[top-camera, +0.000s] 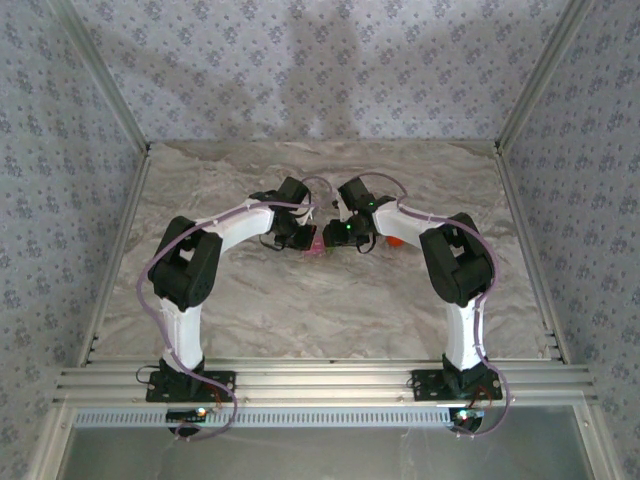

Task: Sort the pills into containers

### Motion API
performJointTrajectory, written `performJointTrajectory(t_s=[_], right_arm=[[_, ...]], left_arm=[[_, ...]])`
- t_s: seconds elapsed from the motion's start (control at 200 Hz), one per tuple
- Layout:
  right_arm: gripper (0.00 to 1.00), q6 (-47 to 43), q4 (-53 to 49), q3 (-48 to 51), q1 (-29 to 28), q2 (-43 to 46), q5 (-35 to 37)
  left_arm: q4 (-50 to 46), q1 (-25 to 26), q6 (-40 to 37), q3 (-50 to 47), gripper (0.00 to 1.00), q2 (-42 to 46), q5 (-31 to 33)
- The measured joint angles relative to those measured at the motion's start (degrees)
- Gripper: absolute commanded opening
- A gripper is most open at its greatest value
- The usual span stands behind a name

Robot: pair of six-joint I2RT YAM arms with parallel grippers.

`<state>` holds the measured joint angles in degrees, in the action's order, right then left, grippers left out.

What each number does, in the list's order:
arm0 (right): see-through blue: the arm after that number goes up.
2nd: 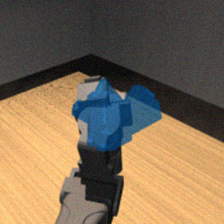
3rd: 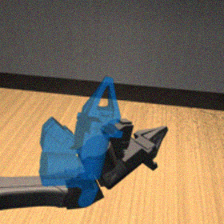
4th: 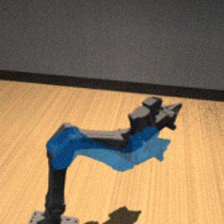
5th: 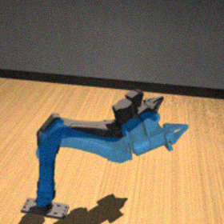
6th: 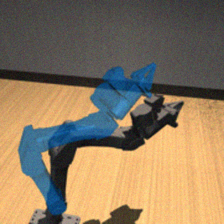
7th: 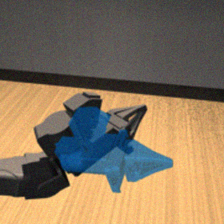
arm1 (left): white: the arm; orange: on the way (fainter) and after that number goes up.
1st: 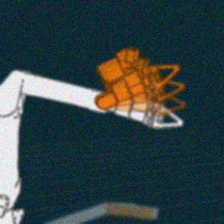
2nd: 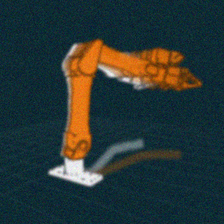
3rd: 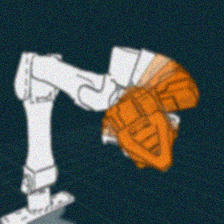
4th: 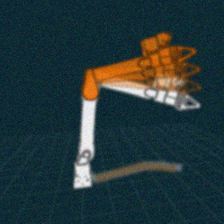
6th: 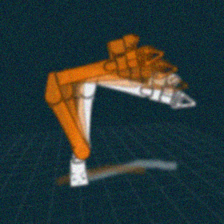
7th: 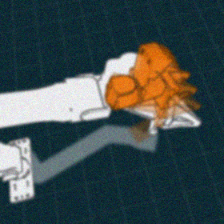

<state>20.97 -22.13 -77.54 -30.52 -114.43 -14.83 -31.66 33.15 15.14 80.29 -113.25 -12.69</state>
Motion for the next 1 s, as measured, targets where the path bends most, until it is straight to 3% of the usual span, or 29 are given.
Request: performJointTrajectory(t_s=[0.999], right_arm=[[0.46,0.0,-1.18,-3.21,0.0,-2.03,0.52]], left_arm=[[-1.2,2.6,-0.76,1.46,0.0,-0.28,7.48]])
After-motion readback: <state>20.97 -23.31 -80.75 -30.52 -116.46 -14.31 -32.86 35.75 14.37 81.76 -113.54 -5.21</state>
